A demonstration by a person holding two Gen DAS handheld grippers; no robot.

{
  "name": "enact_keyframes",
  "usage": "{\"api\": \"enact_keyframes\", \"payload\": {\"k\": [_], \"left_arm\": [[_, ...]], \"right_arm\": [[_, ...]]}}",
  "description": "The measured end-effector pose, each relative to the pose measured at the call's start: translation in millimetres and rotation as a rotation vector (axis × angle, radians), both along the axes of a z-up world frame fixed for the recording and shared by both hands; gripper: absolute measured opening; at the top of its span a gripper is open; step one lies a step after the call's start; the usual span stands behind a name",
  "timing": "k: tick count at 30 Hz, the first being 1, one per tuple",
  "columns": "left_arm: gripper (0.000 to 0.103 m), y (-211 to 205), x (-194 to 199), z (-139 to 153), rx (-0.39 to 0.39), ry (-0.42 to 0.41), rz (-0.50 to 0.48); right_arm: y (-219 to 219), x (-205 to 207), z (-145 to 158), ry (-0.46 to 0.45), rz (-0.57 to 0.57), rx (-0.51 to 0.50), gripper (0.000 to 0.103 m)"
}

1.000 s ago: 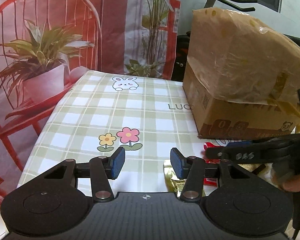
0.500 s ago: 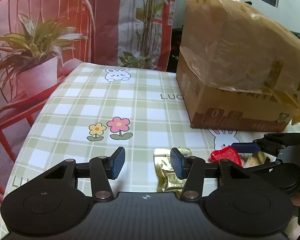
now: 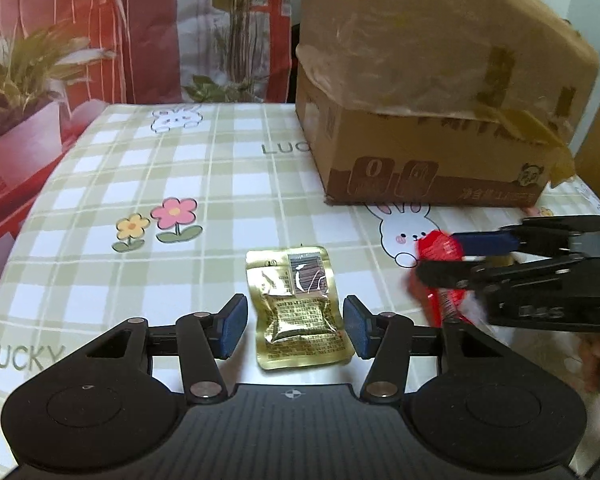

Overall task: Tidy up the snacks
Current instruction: 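Grasp the gold foil packet with left tool while right tool grasps the red candy packet, then lift both packets over the box and open both tools to drop them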

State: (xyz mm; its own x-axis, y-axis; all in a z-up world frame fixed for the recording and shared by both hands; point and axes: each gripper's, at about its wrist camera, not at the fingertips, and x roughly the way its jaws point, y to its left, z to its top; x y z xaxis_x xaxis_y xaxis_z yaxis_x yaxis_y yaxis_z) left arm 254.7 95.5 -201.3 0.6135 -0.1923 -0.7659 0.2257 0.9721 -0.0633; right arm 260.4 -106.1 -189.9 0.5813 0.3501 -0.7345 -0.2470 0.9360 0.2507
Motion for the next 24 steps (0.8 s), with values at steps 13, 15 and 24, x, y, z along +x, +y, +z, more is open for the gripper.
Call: {"api": "enact_keyframes", "payload": {"k": [13, 15, 24], "left_arm": [[0.062, -20.1, 2.8, -16.4, 0.068, -0.007, 0.045], [0.052, -19.8, -0.2, -13.1, 0.065, -0.012, 0.053], [0.050, -24.0, -15.1, 19.0, 0.015, -0.083, 0.065]], "right_arm": [[-15.8, -11.2, 25.9, -0.086, -0.018, 0.046, 0.049], [-18.2, -13.8, 28.3, -0.093, -0.024, 0.050, 0.049], [-34.7, -29.2, 51.8, -0.189, -0.039, 0.061, 0.049]]}}
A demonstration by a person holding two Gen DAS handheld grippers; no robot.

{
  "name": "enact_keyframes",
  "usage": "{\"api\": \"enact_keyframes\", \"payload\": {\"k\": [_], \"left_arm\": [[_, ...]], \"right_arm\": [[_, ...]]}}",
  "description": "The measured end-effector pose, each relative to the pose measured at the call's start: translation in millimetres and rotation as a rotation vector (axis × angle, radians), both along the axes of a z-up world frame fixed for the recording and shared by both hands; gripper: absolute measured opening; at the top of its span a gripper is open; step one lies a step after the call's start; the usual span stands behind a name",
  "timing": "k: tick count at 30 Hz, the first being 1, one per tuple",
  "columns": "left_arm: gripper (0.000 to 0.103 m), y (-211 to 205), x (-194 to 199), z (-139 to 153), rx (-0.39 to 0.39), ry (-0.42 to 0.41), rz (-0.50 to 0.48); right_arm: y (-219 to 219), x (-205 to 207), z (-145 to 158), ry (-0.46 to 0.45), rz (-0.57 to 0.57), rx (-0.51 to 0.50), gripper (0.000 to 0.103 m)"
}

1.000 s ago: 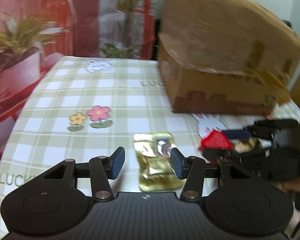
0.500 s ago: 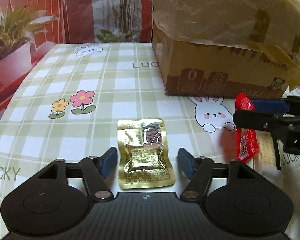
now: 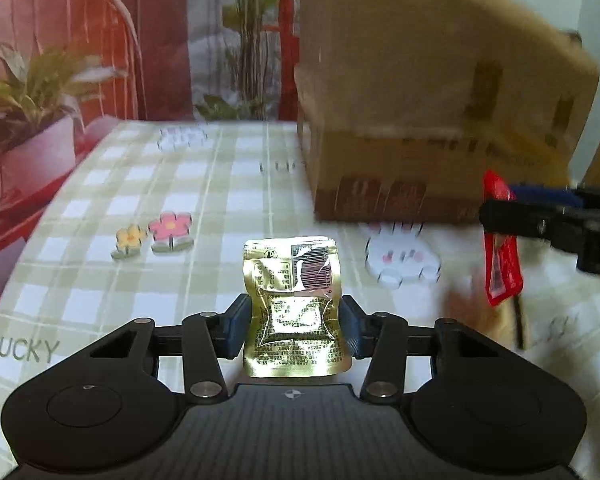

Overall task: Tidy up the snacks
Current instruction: 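Lift both packets over the box and open both tools to drop them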

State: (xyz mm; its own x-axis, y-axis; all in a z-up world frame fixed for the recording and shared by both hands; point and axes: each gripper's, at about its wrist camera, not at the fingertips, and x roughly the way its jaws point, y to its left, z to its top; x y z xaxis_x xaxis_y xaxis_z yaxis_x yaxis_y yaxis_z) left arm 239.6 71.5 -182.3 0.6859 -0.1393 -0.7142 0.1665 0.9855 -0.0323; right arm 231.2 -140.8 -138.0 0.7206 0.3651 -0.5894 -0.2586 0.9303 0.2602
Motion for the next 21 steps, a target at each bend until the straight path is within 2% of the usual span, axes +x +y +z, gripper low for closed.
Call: {"api": "enact_keyframes", "payload": {"k": [3, 6, 13, 17, 21], "left_arm": [[0.050, -5.4, -1.4, 23.8, -0.012, -0.064, -0.006], [0.050, -13.2, 0.2, 54.5, 0.016, -0.146, -0.050], [0.051, -35.5, 20.3, 135.5, 0.017, -0.342, -0.106], [0.051, -61.4, 46.8, 165.7, 0.031, -0.386, -0.156], [0.051, -92.9, 82.8, 170.9, 0.021, -0.368, -0.176]], "right_arm": [[-6.7, -5.7, 15.2, -0.065, 0.005, -0.005, 0.049], [-16.3, -7.3, 33.9, -0.129, 0.002, 0.008, 0.049], [-49.0, 5.8, 94.0, -0.299, -0.036, 0.043, 0.049], [-75.4, 36.2, 122.9, -0.341, -0.075, 0.037, 0.049], [-103.8, 79.3, 127.9, -0.312, -0.130, -0.014, 0.049]]}}
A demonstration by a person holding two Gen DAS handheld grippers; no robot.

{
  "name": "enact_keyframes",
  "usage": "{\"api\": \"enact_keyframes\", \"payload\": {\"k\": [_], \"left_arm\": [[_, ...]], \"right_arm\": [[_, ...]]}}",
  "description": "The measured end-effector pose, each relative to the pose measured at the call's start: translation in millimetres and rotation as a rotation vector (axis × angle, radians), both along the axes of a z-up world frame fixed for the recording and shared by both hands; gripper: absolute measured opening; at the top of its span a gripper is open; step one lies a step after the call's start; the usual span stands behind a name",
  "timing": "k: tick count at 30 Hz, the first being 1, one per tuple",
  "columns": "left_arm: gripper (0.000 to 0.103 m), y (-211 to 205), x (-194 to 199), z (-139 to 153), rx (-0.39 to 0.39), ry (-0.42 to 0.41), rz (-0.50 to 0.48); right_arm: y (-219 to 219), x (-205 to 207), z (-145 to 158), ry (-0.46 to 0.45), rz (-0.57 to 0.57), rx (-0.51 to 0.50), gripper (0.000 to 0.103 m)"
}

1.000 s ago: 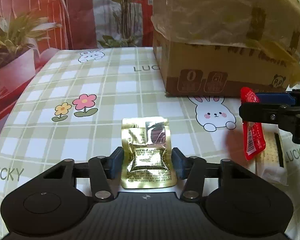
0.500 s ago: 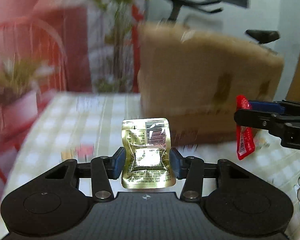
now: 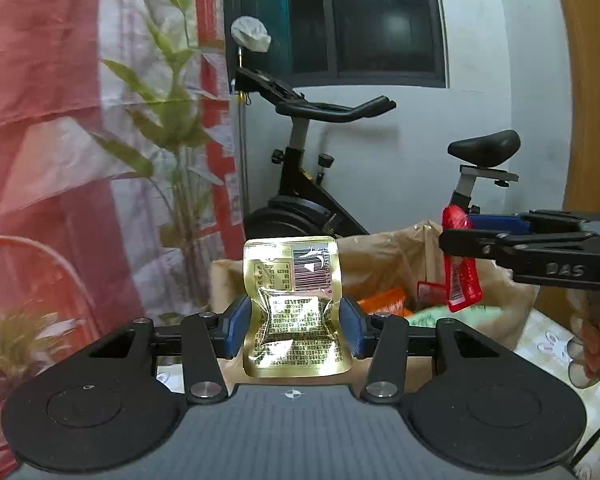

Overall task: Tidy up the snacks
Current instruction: 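Lift both packets over the box and open both tools to drop them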

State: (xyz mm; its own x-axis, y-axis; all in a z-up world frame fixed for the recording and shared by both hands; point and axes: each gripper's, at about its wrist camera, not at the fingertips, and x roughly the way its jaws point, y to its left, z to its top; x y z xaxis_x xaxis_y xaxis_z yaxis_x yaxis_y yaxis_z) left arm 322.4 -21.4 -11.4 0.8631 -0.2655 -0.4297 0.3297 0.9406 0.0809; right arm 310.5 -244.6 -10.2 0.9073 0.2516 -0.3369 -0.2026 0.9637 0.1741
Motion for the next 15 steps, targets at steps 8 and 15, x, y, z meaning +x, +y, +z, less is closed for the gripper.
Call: {"api": "enact_keyframes", "payload": {"k": [8, 15], "left_arm": [[0.055, -38.5, 71.9, -28.7, -0.099, 0.148, 0.033], [0.060, -38.8, 63.5, -31.1, -0.065, 0.161, 0.026]], "right_arm": [[-32.7, 42.5, -30.5, 0.135, -0.108, -0.027, 0.052], [-44.3, 27.0, -34.8, 0.177, -0.101, 0.045, 0.065]]}}
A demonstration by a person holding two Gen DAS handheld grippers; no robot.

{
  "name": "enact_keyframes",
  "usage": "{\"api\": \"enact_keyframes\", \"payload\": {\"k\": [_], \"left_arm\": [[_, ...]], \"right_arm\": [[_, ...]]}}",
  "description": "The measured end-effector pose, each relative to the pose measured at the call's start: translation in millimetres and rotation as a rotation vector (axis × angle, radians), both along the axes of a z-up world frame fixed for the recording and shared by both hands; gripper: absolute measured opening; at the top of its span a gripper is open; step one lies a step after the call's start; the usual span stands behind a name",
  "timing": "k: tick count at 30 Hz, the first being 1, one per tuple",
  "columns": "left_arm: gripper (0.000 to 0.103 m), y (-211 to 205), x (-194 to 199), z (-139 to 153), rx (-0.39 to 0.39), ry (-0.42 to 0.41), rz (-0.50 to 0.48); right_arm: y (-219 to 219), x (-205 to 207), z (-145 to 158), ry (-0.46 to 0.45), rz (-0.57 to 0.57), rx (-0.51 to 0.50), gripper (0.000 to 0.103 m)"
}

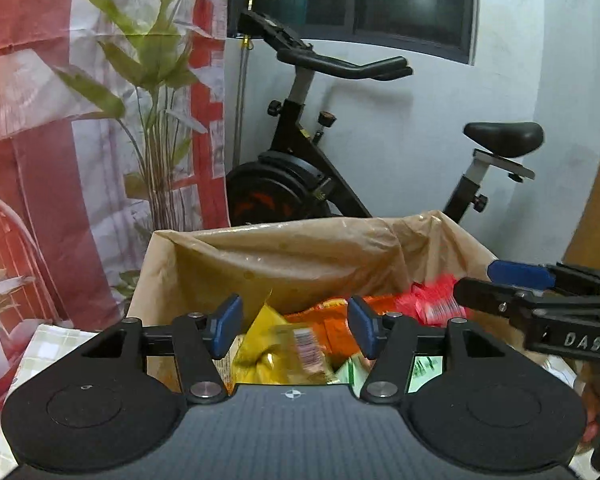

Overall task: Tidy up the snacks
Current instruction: 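Lift both packets over the box and open both tools to drop them, then move both open tools to the white cracker packet on the table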

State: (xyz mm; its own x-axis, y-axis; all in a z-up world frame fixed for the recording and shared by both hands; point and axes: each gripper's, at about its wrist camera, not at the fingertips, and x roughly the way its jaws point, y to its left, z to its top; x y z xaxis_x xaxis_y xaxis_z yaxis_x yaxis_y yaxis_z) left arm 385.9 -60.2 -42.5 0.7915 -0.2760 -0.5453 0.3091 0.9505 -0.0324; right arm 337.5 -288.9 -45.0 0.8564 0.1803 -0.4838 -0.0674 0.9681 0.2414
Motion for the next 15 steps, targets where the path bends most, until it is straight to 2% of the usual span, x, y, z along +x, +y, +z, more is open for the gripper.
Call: {"api": "enact_keyframes", "payload": {"k": [4, 10, 15], "left_arm": [[0.060, 4.3, -32.3, 10.5, 0.065, -0.044, 0.001], [0.060, 19.9, -80.6, 21.6, 0.028, -0.033, 0.019], [0.060, 34.8, -116.4, 5.2, 0.019, 0.026, 0.033]], "right_arm": [[-2.2, -23.6, 10.8, -0.028, 0.035, 0.021, 0.065], [-0.8, -67.0, 22.2, -0.040, 0.062, 0.052, 0.065], [3.8, -102.5, 21.6, -0.028, 0.081, 0.074, 0.065]]}}
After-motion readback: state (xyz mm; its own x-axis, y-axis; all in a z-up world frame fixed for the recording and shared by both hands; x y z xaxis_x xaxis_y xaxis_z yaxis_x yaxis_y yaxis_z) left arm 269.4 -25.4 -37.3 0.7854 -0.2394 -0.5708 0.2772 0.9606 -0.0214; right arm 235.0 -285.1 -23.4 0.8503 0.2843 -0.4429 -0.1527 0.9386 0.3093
